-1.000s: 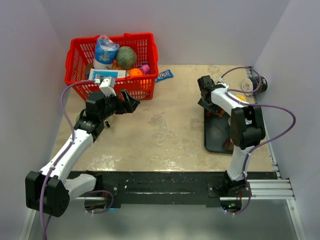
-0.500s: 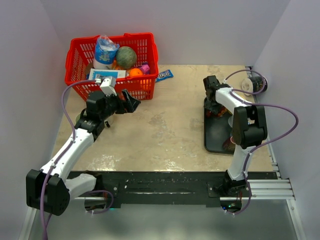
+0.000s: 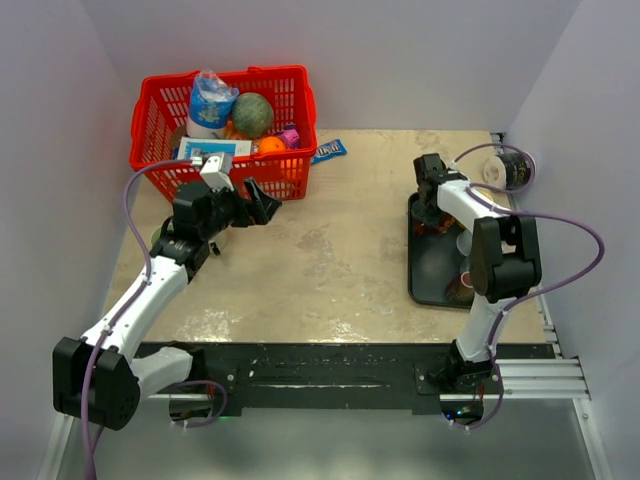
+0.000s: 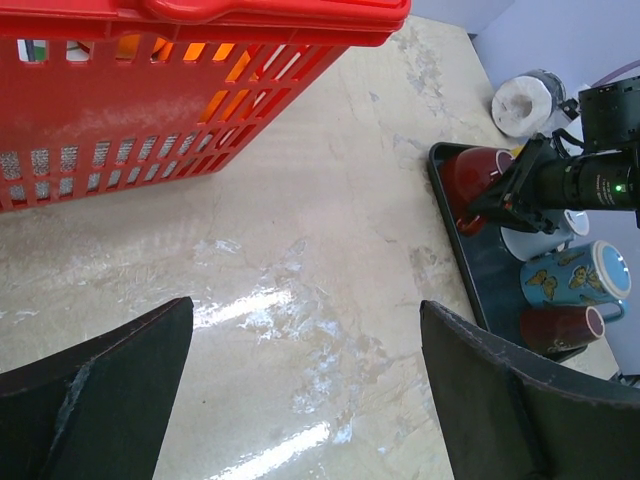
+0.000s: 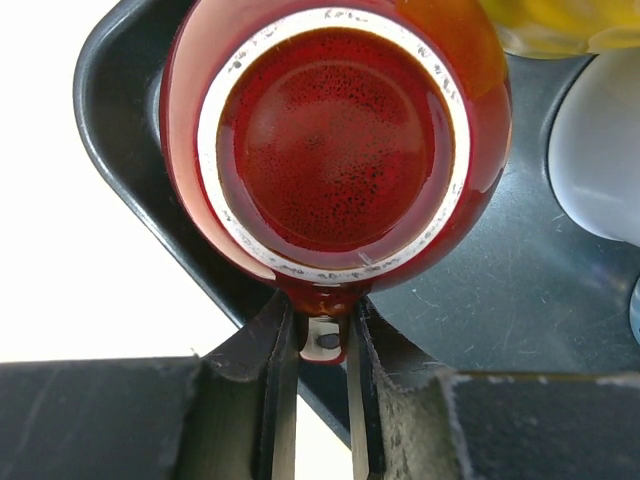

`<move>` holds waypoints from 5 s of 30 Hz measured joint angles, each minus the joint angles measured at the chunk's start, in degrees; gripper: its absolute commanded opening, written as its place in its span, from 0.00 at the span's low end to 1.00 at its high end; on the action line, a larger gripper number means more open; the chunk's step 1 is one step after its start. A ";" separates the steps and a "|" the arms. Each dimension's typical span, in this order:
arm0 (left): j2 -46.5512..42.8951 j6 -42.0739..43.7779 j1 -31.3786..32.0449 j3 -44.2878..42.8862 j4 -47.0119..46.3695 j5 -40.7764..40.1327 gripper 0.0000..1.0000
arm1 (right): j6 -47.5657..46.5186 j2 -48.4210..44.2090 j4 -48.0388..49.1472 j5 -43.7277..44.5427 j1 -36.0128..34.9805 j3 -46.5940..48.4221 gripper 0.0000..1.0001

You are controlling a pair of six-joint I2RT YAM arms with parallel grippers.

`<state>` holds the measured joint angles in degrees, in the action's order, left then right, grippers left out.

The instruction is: Turn the mug right side up

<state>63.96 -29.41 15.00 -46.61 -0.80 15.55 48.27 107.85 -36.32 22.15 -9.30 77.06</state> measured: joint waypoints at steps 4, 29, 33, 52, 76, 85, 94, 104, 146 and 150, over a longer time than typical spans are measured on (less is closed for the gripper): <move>0.48 -0.09 0.00 0.00 -0.50 0.48 0.99 | -1.03 -1.38 1.68 -2.03 0.28 -1.33 0.00; 4.87 -2.64 3.10 0.02 -8.46 7.28 0.99 | -0.09 -22.56 18.88 -34.58 0.39 -10.40 0.00; 5.03 -3.04 4.09 -0.02 -11.21 9.90 0.99 | 3.04 -24.06 28.98 -42.36 0.20 -15.32 0.00; 12.85 -16.06 10.99 -4.63 -31.87 18.27 0.99 | 9.64 -27.71 61.42 -60.15 -13.86 -11.96 0.00; 20.50 -40.92 13.20 -4.72 -67.84 24.52 0.50 | 6.60 -30.36 63.95 -66.84 -15.82 -10.10 0.00; 20.85 -44.98 13.20 -4.72 -70.75 24.37 0.29 | 3.91 -31.36 63.60 -68.24 -15.89 -10.10 0.00; 21.20 -46.25 13.27 -4.72 -71.63 24.11 0.00 | 2.49 -31.47 63.63 -68.39 -15.82 -10.10 0.00; 19.52 -42.05 13.55 -4.72 -66.40 22.97 0.00 | 1.92 -31.36 62.84 -68.32 -15.65 -10.10 0.00; 6.95 -1.75 13.53 -13.53 19.41 -7.76 0.00 | -16.96 -30.36 26.82 -31.80 -15.76 -4.94 0.99; 5.57 -0.96 13.53 -11.98 24.50 -11.74 0.00 | -17.49 -30.23 24.90 -29.05 -15.76 -3.65 0.99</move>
<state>69.54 -30.37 28.53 -58.59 23.70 3.81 30.79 77.62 -11.42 -6.90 -25.06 73.41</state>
